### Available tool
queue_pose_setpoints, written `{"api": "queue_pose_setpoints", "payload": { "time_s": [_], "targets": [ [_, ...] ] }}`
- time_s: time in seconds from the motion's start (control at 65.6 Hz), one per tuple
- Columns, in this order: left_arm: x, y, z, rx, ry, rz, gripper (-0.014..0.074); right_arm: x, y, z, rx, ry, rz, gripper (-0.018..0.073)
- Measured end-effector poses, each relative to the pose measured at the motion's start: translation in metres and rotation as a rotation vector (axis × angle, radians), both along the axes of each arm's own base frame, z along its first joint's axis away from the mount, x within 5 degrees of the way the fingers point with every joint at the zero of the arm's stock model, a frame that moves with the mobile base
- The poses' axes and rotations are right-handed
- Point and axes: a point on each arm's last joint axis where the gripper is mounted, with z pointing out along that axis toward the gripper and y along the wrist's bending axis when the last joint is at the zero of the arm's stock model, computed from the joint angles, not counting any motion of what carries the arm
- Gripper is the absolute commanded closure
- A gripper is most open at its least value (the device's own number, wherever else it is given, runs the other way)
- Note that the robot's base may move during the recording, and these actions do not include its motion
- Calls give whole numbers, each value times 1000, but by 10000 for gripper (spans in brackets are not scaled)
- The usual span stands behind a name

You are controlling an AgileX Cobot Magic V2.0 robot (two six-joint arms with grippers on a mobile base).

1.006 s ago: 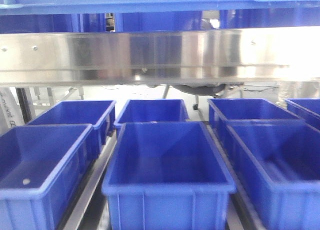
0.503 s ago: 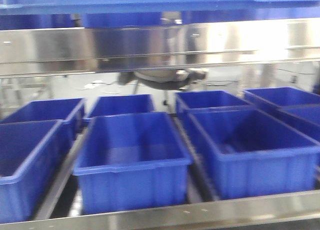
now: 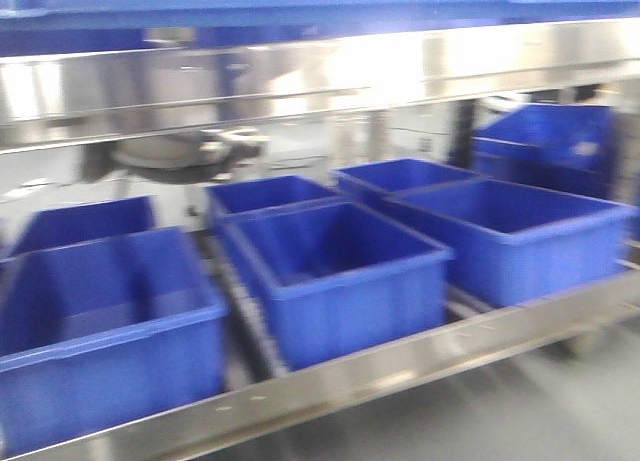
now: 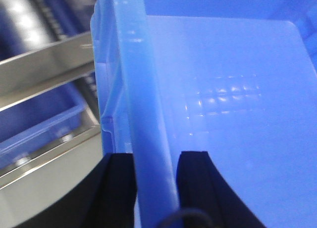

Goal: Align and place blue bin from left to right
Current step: 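Hold the blue bin with both grippers while driving away from the rack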

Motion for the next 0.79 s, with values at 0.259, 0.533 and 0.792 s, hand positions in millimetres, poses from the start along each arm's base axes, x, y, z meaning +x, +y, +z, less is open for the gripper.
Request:
{"api": "queue_pose_setpoints", "payload": {
  "time_s": [0.259, 0.533, 0.792],
  "targets": [
    [0, 0, 0, 0, 0, 0, 708, 0, 0, 0, 0, 0, 0, 627],
    [0, 0, 0, 0, 0, 0, 708, 0, 0, 0, 0, 0, 0, 627],
    [0, 0, 0, 0, 0, 1, 708, 0, 0, 0, 0, 0, 0, 627]
  ]
}}
